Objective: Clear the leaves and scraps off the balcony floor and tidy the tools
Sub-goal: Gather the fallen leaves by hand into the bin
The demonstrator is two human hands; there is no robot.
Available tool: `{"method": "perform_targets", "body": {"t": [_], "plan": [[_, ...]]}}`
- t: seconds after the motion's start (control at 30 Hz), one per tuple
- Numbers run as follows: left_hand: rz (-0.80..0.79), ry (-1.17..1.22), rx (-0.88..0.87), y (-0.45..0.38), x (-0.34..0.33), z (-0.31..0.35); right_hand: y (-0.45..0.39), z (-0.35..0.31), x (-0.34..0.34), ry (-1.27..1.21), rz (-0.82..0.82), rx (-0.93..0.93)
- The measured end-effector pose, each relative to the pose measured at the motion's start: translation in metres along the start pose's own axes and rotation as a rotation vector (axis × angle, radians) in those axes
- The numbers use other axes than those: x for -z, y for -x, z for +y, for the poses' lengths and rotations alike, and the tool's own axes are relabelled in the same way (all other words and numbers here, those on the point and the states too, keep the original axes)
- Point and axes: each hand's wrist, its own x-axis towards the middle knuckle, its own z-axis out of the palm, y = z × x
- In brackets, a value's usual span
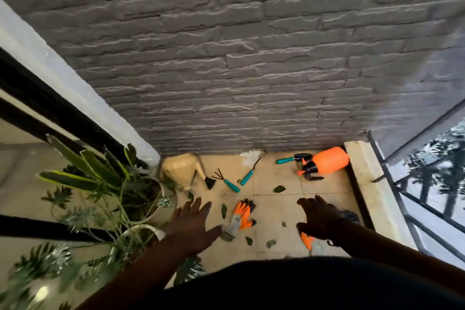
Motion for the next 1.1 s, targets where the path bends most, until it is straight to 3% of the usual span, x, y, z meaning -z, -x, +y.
{"method": "perform_targets", "body": {"t": [0.3,0.7,0.8,1.1], "plan": [[-0.138,0.0,-0.001,-0.021,-0.041,-0.048,-0.035,-0.007,0.015,0.058,-0.093,-0.054],[-0.093,0.005,-0.103,-0.083,-0.005,-0.129,-0.027,-0.067,0.047,-0.164,0.025,-0.23],[-0.054,-0.01,-0.113,-0.093,0.003,-0.14,-0.03,-0.075,0.053,-0.192,0.035,-0.197],[-0.109,0.093,0.058,-0.159,0.005,-0.089,-0.091,-0.009,0.08,-0.301,-0.063,-0.17]]}}
